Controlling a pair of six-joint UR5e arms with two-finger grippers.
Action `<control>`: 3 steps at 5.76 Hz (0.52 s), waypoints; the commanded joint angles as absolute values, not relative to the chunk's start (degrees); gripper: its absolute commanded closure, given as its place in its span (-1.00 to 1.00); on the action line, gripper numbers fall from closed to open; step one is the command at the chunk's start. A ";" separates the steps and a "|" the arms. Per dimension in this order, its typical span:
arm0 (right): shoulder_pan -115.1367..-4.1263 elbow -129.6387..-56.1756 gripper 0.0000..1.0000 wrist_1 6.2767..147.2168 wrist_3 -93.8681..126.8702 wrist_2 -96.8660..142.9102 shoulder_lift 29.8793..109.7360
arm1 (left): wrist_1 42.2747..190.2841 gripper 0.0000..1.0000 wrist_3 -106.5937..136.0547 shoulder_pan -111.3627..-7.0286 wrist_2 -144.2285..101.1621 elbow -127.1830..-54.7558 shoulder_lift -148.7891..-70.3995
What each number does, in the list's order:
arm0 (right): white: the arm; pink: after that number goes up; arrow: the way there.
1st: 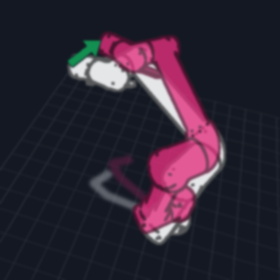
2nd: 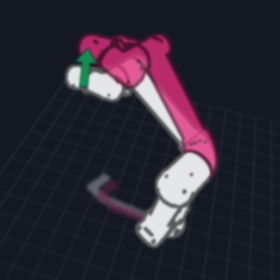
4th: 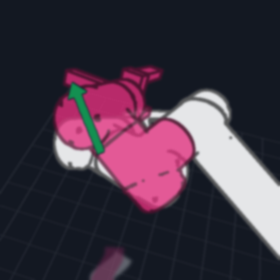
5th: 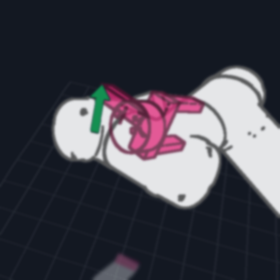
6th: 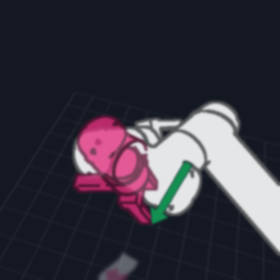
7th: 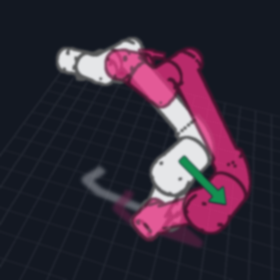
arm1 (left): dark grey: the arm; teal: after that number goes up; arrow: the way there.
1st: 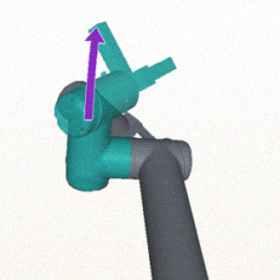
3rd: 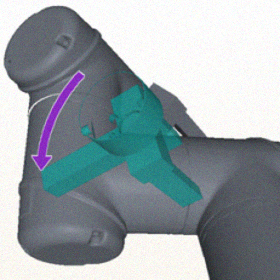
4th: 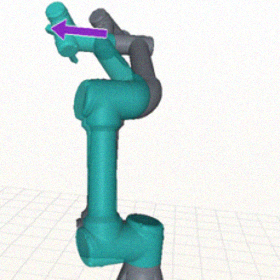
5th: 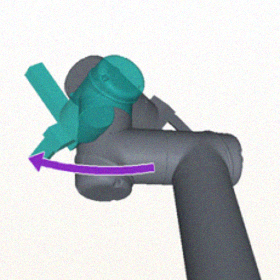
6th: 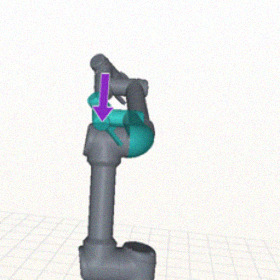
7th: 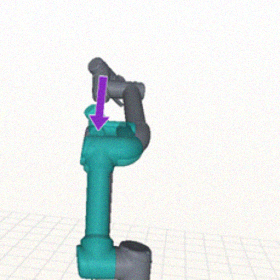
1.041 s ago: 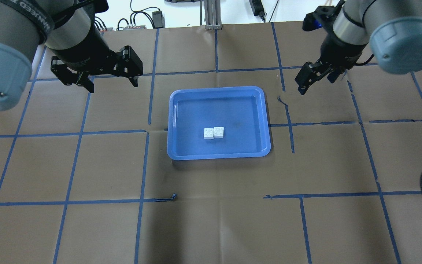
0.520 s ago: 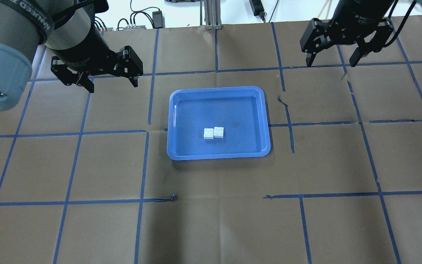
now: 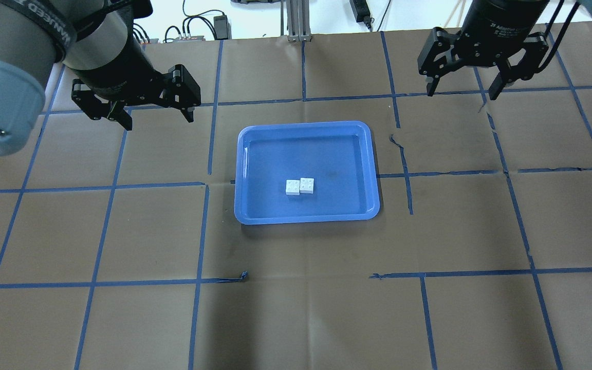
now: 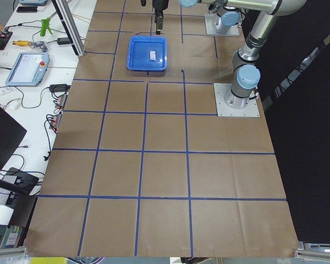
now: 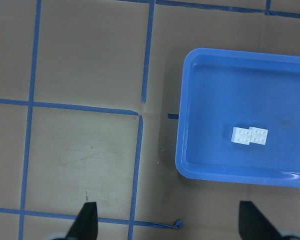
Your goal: Assemble white blocks and place on blue tray
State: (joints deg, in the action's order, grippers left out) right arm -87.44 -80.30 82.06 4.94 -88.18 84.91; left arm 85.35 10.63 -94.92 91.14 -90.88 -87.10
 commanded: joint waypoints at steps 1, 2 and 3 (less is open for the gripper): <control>-86.04 -80.25 -1.00 81.74 5.09 -87.89 85.43 | 85.34 -0.99 10.63 -94.92 91.14 -90.88 -87.10; -86.57 -80.16 -1.00 81.65 5.53 -87.98 85.60 | 85.34 -0.98 10.63 -94.92 91.14 -90.88 -87.10; -87.53 -80.16 -1.00 81.74 5.71 -88.15 85.52 | 85.34 -0.98 10.63 -94.92 91.14 -90.88 -87.10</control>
